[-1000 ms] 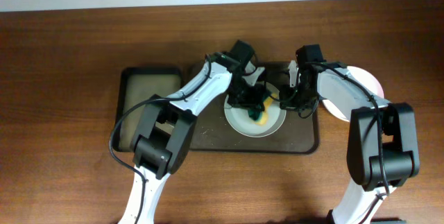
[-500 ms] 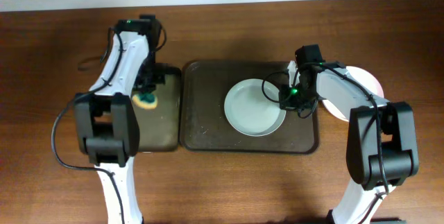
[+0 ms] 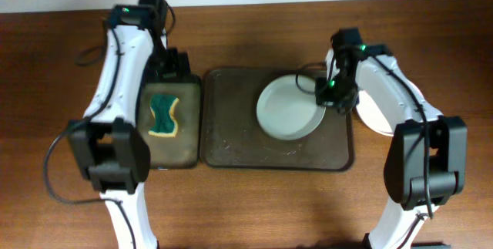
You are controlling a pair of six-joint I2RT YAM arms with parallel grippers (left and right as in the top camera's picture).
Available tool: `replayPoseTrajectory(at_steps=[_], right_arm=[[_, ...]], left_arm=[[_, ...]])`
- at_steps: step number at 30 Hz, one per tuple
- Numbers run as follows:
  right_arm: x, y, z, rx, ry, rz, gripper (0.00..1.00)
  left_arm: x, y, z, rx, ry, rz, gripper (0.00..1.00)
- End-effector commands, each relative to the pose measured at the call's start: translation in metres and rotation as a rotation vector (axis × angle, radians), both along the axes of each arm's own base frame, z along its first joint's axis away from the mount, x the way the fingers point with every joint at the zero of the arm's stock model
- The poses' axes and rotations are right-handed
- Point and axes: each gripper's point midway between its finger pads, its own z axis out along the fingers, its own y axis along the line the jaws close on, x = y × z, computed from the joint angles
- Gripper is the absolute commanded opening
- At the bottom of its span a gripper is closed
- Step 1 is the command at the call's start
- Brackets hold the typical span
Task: Clean dirty plates on tray and stack at the side
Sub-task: 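Carry the last plate right and stack it on the plate pile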
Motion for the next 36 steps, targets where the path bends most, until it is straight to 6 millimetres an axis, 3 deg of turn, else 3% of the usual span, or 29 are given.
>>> replayPoseTrajectory(at_steps=[1,4,8,12,17,19,22,24,27,29,32,33,36], right_arm=[[0.024,-0.026,0.053,-0.231,-0.117,0.002,0.04],[0.031,-0.025,0.083,-0.382,-0.187,0.033,0.04],[0.034,-0.009,0.117,-0.733,-0.316,0.12,0.04],[0.027,0.031,0.182,-1.14,-0.575,0.151,0.04],[0.01,0.089,0.223,-1.275,-0.809,0.162,0.04],[0.009,0.095,0.221,-1.249,-0.816,0.167,0.04],[0.026,0.083,0.165,-0.947,-0.634,0.197,0.04],[0.037,0.055,0.121,-0.644,-0.442,0.152,0.04],[0.045,0.007,0.096,-0.279,-0.284,0.038,0.04],[0.048,-0.052,0.092,-0.054,-0.226,-0.108,0.04],[0.038,-0.15,0.093,0.038,-0.224,-0.325,0.04],[0.026,-0.195,0.091,0.028,-0.22,-0.426,0.04],[0.003,-0.25,0.082,0.015,-0.198,-0.548,0.04]], left_arm=[[0.009,-0.007,0.097,-0.073,-0.275,-0.021,1.0],[0.006,-0.007,0.115,-0.077,-0.32,-0.023,1.0],[0.006,-0.007,0.115,-0.077,-0.32,-0.023,1.0],[0.006,-0.007,0.115,-0.077,-0.32,-0.023,0.99],[0.006,-0.007,0.115,-0.077,-0.32,-0.023,1.0],[0.006,-0.007,0.115,-0.077,-0.32,-0.023,1.0],[0.006,-0.007,0.115,-0.077,-0.32,-0.023,1.0],[0.006,-0.007,0.115,-0.077,-0.32,-0.023,1.0],[0.006,-0.007,0.115,-0.077,-0.32,-0.023,1.0],[0.006,-0.007,0.115,-0.077,-0.32,-0.023,1.0],[0.006,-0.007,0.115,-0.077,-0.32,-0.023,0.99],[0.006,-0.007,0.115,-0.077,-0.32,-0.023,0.99],[0.006,-0.007,0.115,-0.077,-0.32,-0.023,1.0]])
